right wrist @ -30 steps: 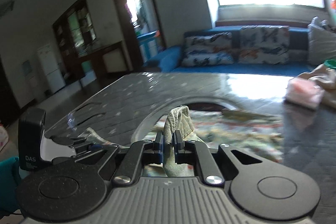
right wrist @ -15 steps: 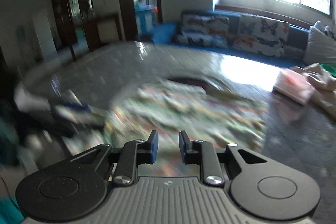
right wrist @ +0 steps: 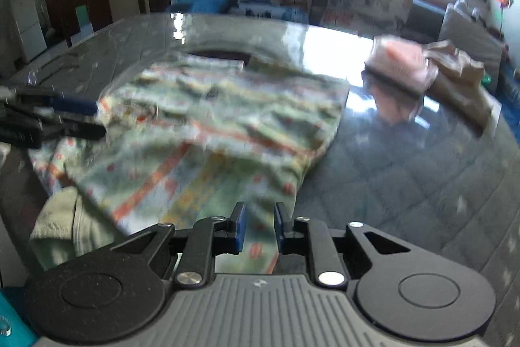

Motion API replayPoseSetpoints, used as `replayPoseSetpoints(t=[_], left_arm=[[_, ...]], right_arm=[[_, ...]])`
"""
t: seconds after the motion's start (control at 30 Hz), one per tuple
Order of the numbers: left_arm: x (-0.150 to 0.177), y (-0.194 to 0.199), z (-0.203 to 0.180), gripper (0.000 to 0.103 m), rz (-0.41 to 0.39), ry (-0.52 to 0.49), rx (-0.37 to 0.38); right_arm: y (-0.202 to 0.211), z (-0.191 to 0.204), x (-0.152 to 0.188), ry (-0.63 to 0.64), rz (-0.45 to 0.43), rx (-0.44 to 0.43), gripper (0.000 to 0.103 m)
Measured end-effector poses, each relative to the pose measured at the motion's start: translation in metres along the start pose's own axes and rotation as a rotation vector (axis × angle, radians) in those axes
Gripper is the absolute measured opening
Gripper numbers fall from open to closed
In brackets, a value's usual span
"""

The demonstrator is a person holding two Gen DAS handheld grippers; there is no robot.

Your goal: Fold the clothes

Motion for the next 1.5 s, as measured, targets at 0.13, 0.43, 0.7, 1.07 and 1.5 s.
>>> replayPoseSetpoints(t=[0.13, 0.43, 0.7, 1.07, 1.5], left_arm=[[0.003, -0.011, -0.003, 0.041, 0.011, 0.004, 0.021], [0.016, -0.026, 0.015, 0.031, 0.049, 0.027, -0.004], [0.013, 0.003, 0.037, 0.031, 0.016, 0.068, -0.080], [0.023, 0.073, 0.110, 0.045, -0.027, 0.160, -0.352], [0.045, 0.142, 0.188, 0.050, -0.073, 0.298, -0.721]], right_arm=[[-0.019, 0.001, -0.014, 0.007, -0.038, -0.022, 0.016], [-0.048, -0.010, -0.008, -0.001, 0.010, -0.001, 0.016], [-0.049, 0.035, -0.016, 0.067, -0.007, -0.105, 0.019], [-0.060, 0.120, -0.013, 0.188, 0.004, -0.298, 0.024], [-0.060, 0.153, -0.015, 0.236, 0.005, -0.366, 0.026]])
Point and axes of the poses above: each gripper's, at about its wrist camera, not at the fingertips, and y roughly against the way its jaws point, z to its left, x to its underside, the point moved 3 cm from there along -y, roughly the way its jaws point, and after that the axes turned 14 degrees about -z, right-handed, at the moved point
